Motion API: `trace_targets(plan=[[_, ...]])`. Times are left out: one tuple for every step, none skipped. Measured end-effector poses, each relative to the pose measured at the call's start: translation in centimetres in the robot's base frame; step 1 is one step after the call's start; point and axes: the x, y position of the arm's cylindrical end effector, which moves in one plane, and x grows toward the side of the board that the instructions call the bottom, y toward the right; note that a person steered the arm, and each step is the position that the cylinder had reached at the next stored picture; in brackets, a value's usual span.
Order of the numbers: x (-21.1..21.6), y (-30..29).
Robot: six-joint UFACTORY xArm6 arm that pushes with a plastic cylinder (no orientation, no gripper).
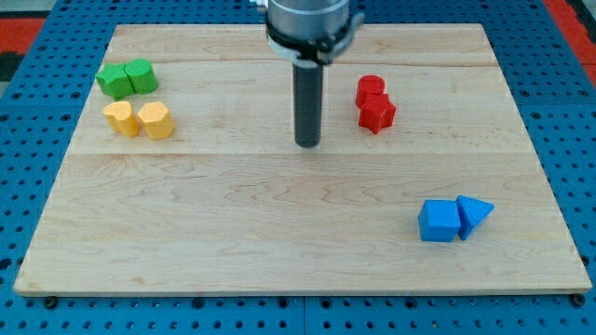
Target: Move your arm towards the red star
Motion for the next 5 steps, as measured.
trace_targets(plan=[[1.9, 6.9], [1.7, 9.9], [-1.1, 13.7], [-6.3, 14.2], [-8.2, 11.8]])
